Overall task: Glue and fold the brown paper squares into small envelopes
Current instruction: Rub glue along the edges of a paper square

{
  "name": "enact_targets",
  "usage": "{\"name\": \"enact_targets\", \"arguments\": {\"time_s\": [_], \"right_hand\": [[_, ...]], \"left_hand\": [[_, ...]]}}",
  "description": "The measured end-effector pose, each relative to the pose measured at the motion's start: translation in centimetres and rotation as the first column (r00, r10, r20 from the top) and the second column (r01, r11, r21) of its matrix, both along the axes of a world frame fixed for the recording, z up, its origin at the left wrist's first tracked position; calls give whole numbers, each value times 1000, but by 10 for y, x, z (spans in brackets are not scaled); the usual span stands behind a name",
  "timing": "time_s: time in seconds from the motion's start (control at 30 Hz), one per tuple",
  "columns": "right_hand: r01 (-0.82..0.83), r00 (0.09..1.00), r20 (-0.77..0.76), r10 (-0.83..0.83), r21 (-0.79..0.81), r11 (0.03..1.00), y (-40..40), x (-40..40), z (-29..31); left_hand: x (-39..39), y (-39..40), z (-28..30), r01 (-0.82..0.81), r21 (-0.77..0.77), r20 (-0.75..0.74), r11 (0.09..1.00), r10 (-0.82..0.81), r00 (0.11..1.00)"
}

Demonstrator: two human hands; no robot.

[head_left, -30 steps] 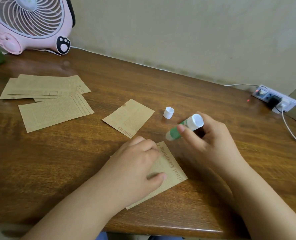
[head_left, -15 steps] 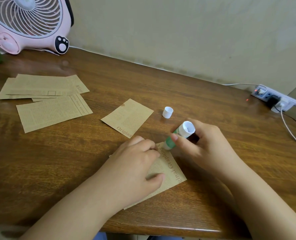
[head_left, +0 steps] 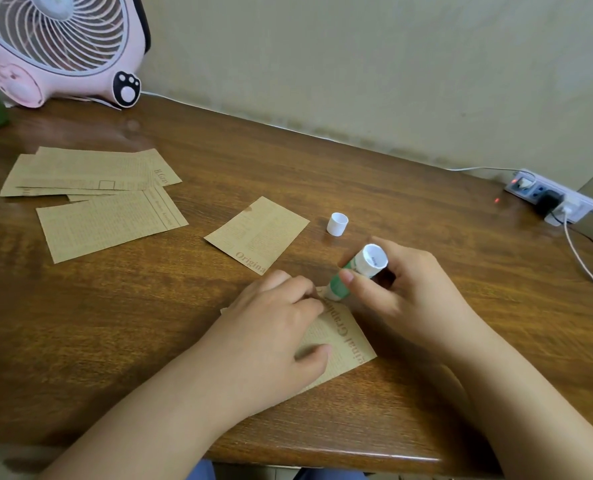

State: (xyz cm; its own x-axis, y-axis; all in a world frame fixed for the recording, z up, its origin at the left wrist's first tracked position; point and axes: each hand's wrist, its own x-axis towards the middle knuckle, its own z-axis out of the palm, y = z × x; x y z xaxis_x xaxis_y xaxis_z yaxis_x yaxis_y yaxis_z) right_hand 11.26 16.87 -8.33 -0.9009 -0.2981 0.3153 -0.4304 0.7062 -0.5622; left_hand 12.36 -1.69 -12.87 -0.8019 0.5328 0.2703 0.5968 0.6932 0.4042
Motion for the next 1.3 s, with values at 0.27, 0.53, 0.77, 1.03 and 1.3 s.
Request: {"name": "enact_targets", "arguments": {"time_s": [0.27, 0.53, 0.77, 1.03, 1.3], "right_hand": [[13, 1000, -12, -13, 9, 1000, -3, -4, -1], [-4, 1000, -19, 4, 15, 1000, -7, -4, -3], [70, 997, -24, -71, -35, 997, -1, -4, -3], [-18, 1000, 23, 18, -9, 1000, 10, 9, -8], [10, 998, -65, -12, -35, 999, 3, 8, -1]], "left_hand": [[0, -1, 1, 7, -18, 13, 1000, -7, 1000], [-1, 0, 0, 2, -35, 12, 999, -2, 1000], [0, -1, 2, 14, -22, 27, 1000, -13, 1000], [0, 1, 4, -1, -1, 13, 1000, 1, 1000], [4, -1, 8, 6, -29, 7, 1000, -6, 1000]]}}
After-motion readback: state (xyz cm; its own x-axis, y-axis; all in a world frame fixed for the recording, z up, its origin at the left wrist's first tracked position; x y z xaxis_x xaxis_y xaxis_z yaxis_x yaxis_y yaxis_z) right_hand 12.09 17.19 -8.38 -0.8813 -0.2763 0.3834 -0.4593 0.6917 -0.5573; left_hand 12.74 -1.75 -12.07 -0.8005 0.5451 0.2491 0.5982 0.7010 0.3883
